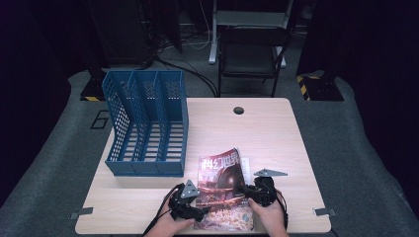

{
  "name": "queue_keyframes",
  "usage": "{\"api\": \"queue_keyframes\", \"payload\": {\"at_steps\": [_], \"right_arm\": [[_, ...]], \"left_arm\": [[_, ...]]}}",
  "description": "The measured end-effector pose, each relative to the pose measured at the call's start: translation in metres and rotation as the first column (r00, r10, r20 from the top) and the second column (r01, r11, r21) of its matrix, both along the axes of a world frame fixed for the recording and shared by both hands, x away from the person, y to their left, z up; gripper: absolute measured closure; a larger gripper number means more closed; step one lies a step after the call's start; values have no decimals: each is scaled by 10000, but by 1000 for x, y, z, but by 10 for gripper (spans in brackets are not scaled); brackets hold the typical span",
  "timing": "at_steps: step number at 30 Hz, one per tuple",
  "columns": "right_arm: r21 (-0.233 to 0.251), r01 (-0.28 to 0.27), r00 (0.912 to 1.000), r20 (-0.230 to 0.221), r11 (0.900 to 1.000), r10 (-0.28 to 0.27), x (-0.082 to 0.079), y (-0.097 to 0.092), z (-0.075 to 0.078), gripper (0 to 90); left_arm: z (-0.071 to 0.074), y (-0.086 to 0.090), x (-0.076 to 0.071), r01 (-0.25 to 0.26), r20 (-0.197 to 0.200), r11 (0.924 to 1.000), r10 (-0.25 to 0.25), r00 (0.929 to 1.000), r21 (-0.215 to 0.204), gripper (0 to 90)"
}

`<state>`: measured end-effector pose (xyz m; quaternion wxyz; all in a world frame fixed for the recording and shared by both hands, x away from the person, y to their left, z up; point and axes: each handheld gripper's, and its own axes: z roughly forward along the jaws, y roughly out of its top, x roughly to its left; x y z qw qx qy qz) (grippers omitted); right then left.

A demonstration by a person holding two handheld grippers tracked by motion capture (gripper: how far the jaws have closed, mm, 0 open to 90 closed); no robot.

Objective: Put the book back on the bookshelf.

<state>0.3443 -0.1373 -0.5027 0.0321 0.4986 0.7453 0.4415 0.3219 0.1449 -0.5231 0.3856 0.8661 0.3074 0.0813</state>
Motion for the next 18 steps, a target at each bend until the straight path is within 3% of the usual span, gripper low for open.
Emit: {"api": "queue_keyframes", "payload": {"at_steps": [4,10,18], "right_arm": [[171,-64,9997,246,9998,60,-2,0,3,868],[420,-134,9990,439,9990,116,-4,1,8,870],[535,-114,9955,949,9985,63,-9,3,15,870]], "left_arm": [[-1,-1,0,13,64,10000,-13,10000,-70,196],[-2,-3,-1,251,205,9996,-254,9995,164,140],[0,0,3,81,-120,10000,-82,9999,-20,156]]}}
